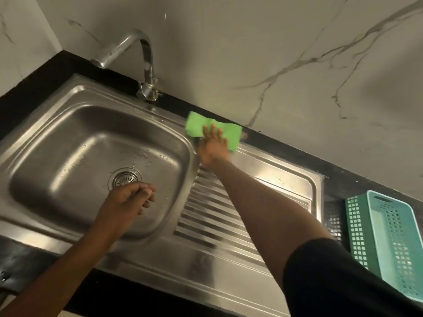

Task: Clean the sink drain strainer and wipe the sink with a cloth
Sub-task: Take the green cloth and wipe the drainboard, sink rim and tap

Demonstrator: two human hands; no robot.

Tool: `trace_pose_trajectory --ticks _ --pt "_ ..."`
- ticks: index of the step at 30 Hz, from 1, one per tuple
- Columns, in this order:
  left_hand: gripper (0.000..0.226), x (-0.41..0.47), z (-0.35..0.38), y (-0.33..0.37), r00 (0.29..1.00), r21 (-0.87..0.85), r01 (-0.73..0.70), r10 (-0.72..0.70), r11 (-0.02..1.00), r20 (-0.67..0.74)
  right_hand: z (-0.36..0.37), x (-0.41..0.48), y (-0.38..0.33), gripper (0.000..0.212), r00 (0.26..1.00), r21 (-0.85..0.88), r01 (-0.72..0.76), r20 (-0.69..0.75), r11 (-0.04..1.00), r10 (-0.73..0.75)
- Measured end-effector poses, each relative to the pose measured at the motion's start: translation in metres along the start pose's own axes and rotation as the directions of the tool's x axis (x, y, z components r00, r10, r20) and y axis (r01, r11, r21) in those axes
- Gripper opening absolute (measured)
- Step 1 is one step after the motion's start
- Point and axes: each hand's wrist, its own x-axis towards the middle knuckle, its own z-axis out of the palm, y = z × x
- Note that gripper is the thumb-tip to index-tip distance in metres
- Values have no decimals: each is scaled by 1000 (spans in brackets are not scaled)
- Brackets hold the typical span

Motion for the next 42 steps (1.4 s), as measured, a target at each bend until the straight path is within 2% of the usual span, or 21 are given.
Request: trace_pose_trajectory --ticks 3,6,11,14,16,19,21,22,23,25,29,31,34,36,38,42 --pt "23 0 -5 0 1000 2 -4 4 1000 -5 5 17 -40 58 973 -43 200 127 979 -193" --pt "23 1 -8 -3 1000 -7 -7 7 1000 -19 -7 22 -13 59 965 -144 246 129 959 -228" --pt "22 0 -5 -16 1000 -22 13 -14 1000 -16 -42 -9 116 61 997 -86 -20 -71 996 14" --pt "23 -1 -5 -22 1000 10 18 -19 1000 23 -61 -46 201 59 978 -46 -162 -142 986 154" --pt "21 1 -4 -23 999 7 21 -21 1000 47 -66 -70 243 58 938 -6 -304 -174 953 298" --pt "18 2 -7 -21 999 -19 8 -7 1000 51 -63 -70 247 57 843 105 -479 -224 872 490" --pt "18 2 -11 -21 999 -27 5 -4 1000 35 -55 -48 211 58 752 217 -574 -243 789 613" --pt "15 1 -13 -22 1000 -32 4 -4 999 24 -49 -37 187 59 731 241 -591 -243 770 638" --pt "17 0 -15 -23 1000 -35 7 -7 999 15 -40 -28 163 61 745 228 -576 -249 785 619" --pt "22 -2 -20 -25 1000 -45 26 -26 999 -2 -20 -15 115 62 823 148 -482 -260 863 504" --pt "23 -1 -27 -29 999 -34 39 -39 999 12 13 -5 20 60 972 32 -168 -163 985 171" --pt "23 0 -30 -30 999 -30 38 -37 999 19 30 -11 -16 60 996 4 3 -85 1000 -2" --pt "21 3 -31 -27 1000 -13 15 -15 1000 18 41 -25 -20 60 990 -58 141 13 988 -141" --pt "21 4 -32 -23 1000 -8 1 -1 1000 16 34 -36 4 59 977 -105 209 63 972 -203" --pt "20 3 -35 -20 1000 -2 -14 14 1000 26 26 -50 31 59 975 -113 215 72 970 -208" --pt "20 -1 -45 -20 1000 -11 -26 26 1000 18 14 -88 83 59 997 -81 81 8 993 -80"
